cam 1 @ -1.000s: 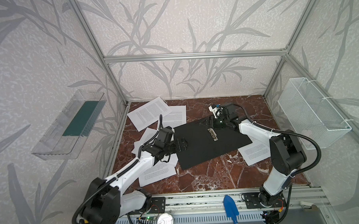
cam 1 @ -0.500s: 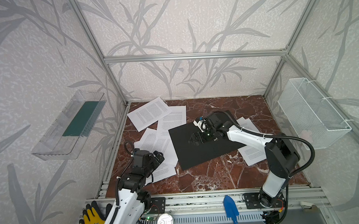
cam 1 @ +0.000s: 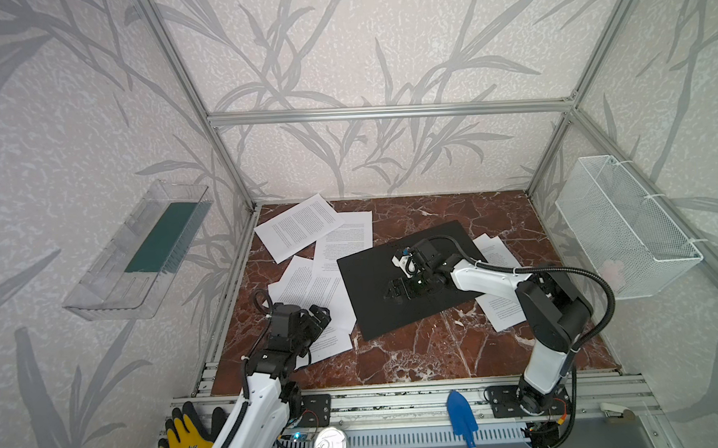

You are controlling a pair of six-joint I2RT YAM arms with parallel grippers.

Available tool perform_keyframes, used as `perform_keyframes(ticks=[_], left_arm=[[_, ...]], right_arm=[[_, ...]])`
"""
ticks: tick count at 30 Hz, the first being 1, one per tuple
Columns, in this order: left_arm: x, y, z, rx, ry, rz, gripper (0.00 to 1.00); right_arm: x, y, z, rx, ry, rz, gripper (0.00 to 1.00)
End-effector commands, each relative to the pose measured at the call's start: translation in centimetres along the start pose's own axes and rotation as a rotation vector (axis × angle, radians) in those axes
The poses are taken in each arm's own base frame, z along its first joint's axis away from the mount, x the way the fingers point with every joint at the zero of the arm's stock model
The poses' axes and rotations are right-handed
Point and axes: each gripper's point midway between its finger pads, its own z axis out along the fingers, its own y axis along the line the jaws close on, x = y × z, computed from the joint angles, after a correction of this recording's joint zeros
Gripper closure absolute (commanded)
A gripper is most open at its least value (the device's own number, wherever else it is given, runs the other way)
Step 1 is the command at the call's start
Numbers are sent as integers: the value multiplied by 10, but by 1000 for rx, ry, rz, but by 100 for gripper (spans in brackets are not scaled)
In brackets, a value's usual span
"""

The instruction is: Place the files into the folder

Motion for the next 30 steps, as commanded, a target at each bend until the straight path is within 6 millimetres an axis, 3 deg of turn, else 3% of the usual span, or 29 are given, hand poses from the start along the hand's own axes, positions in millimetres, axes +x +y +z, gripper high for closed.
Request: perform_keyframes(ticks=[1, 12, 30], left_arm=[[-8, -9, 5, 47, -31, -27, 1], [-17, -10, 19, 70, -72, -61, 1], [-30, -20, 34, 115, -119, -91, 3]], right_arm=[[-2, -4, 3, 16, -1, 15, 0], [11, -15, 27, 18, 66, 83, 1], [26, 16, 65, -110, 145, 106, 3]])
